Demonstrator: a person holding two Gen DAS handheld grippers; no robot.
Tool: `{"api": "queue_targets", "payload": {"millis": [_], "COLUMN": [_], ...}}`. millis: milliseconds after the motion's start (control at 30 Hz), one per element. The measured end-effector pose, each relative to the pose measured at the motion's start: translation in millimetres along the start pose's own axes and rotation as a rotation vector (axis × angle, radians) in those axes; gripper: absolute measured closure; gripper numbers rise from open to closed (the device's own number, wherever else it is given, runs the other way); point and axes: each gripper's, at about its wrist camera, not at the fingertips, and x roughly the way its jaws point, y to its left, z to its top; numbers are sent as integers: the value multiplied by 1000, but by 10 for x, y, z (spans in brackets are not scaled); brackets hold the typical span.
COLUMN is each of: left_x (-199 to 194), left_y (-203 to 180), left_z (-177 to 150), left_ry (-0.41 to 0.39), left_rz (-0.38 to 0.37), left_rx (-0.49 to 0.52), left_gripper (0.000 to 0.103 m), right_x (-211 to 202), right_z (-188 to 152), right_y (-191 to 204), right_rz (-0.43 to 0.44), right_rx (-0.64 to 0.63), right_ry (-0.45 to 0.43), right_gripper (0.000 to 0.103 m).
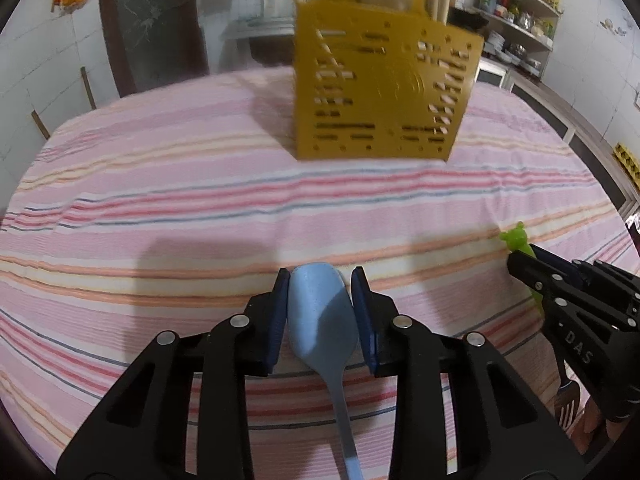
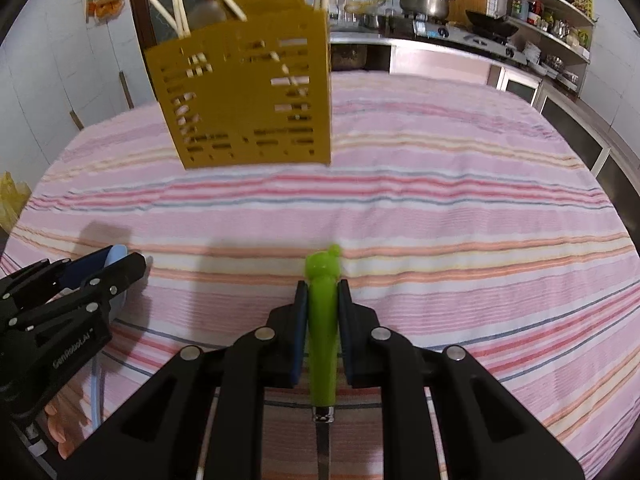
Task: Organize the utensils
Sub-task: 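Lift the blue spoon and green fork up toward the yellow holder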
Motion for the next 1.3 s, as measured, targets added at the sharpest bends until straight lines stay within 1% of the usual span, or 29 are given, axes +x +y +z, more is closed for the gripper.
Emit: {"api": "queue_targets", "payload": {"millis": [333,467,600,867,1033,1300], "left_x": [-373,-528,-648,-788,-803,-853], "left_y": [137,170,190,233,276,347], "left_z": [39,38,27,33,39,64], "left_ry": [-153,-217,-260,-309,-322,-349], "left_rz": [50,63,67,56,51,44], "left_rx": [1,-2,3,-10,-26,-47], "left_gripper": [73,73,73,73,73,73], "right_x": [-390,-532,-624,-755,-826,-909], "right_z": [34,37,41,55,69,90], "right_y": [-108,-128,-139,-108,-85,-55], "right_rz": [60,69,69,63,53,56], "right_rx": [54,66,66,53,36,26], "right_ry": [-184,-254,-304,-372,-407,-440], "right_gripper": [88,88,88,88,88,88]}}
